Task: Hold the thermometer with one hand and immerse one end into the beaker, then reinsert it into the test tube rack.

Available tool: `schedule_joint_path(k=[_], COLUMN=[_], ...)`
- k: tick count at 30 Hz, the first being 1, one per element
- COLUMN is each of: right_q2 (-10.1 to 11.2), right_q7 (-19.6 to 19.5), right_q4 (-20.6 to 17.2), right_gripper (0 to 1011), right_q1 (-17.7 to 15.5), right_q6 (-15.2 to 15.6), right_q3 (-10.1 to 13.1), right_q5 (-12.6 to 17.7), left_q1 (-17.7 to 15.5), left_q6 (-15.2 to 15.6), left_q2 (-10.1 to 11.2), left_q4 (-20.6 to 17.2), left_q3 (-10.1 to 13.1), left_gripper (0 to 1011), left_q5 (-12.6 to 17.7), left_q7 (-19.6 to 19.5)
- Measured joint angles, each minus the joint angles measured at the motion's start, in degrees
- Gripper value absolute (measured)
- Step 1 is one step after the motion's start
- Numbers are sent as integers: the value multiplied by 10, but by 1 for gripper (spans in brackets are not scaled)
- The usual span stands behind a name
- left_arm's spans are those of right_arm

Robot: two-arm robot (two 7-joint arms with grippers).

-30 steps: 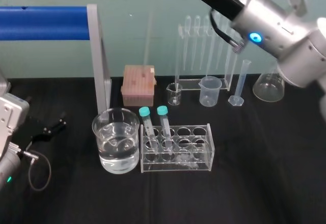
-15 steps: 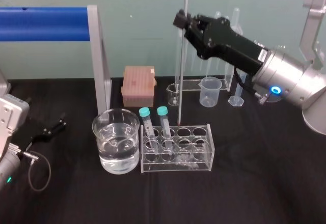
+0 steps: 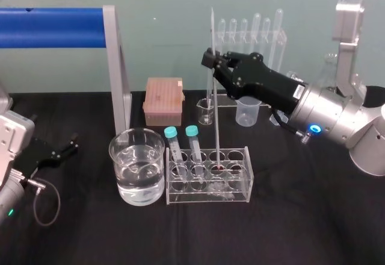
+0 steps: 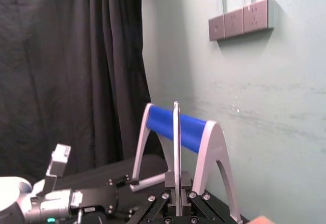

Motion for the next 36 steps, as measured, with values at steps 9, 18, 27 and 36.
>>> schedule_joint_path(k=[9,18,27,36], right_q2=[-15,-26,-35,-36], right_q7=[7,20,26,26], right_q4=[34,63,82,84], right_gripper=[51,52,52,52], right_q1=[6,15,19,20], right_q6=[1,-2,-2,-3], right_q3=[-15,-29,-35,-35], right_q5=[-23,-49,-67,-71], left_q1=[0,0,0,0], left_q6=[0,0,0,0], left_q2=[0,0,0,0], left_q4=[0,0,0,0], left_q3=[0,0,0,0], left_gripper=[1008,1008,1008,1008], left_q5=[0,0,0,0], left_q7=[0,0,0,0])
